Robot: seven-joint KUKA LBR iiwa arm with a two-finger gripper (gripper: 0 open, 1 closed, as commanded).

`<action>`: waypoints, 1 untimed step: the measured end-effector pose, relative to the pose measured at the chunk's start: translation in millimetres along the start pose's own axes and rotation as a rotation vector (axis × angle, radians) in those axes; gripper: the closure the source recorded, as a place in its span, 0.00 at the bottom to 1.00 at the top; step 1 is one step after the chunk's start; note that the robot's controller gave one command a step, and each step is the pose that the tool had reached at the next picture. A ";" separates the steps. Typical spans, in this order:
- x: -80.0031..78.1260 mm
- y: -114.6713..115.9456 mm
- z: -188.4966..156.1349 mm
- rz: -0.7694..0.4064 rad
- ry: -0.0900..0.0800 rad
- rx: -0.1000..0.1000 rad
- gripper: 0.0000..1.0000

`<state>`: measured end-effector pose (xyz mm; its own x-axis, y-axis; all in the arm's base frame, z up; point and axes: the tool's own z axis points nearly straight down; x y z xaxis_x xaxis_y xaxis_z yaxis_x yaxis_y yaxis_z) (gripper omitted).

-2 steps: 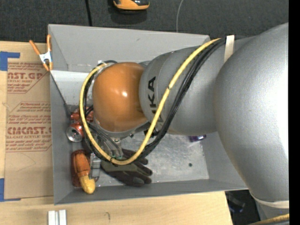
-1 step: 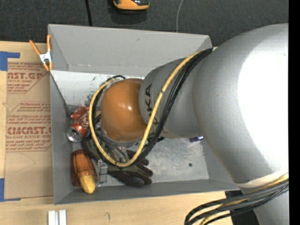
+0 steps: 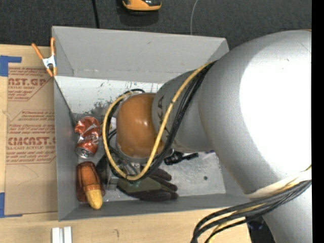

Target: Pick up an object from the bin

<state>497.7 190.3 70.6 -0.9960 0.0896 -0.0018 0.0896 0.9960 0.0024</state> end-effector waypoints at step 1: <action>0.0 0.0 0.0 0.000 0.000 0.000 1.00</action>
Offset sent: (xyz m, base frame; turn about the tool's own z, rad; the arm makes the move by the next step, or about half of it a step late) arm -0.0091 0.0180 0.1545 0.0720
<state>497.6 190.3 70.5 -0.9959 0.0900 -0.0018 0.0900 0.9959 0.0026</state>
